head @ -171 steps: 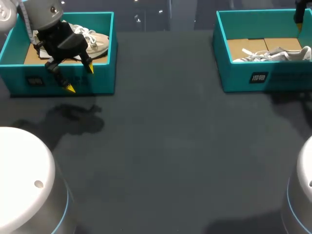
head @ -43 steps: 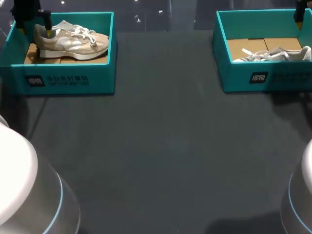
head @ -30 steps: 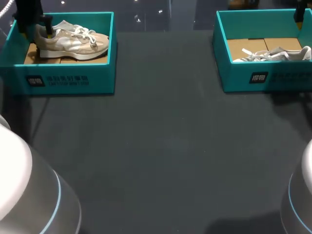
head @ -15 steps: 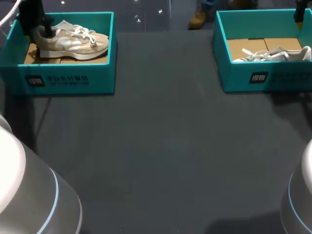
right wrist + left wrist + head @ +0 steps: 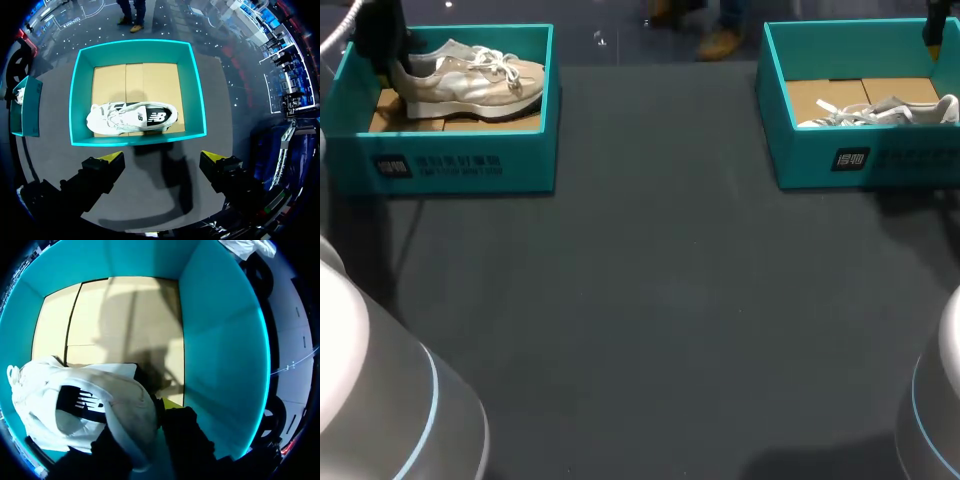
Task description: Take the shoe out of the shoebox, open the shoe tongue, remove and reinsert the insole, then place the shoe into the shoebox
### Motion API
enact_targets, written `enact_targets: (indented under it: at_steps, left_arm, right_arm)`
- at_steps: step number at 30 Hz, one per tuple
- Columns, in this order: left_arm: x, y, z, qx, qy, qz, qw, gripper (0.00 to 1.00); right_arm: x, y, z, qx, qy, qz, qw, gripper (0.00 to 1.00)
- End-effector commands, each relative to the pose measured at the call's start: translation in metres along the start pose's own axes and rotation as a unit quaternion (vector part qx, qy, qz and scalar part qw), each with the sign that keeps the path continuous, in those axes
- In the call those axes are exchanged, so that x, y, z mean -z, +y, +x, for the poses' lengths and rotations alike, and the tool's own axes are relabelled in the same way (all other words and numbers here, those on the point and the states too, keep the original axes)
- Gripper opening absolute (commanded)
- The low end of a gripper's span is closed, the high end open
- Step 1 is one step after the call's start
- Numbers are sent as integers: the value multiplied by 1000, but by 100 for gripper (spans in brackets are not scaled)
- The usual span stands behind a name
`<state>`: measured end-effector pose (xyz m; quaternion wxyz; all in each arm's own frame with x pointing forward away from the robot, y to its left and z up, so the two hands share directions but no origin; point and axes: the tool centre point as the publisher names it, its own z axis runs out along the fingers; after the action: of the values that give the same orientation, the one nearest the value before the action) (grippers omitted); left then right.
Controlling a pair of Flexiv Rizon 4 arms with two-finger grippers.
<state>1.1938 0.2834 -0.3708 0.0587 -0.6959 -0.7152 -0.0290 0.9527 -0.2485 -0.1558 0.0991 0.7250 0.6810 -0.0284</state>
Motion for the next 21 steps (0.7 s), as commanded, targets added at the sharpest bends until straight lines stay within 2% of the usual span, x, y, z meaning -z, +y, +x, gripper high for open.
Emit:
enact_targets:
  at_steps: [1, 11, 21]
  left_arm:
    - [-1, 2, 0, -1, 0, 1, 1000, 0]
    - [3, -1, 12, -7, 1, 0, 1000, 0]
    - [19, -3, 21, -14, -20, -7, 1000, 0]
  right_arm:
    - [0, 0, 0, 0, 0, 0, 1000, 100]
    - [0, 0, 0, 0, 0, 0, 1000, 100]
    - [0, 0, 0, 0, 0, 0, 1000, 100]
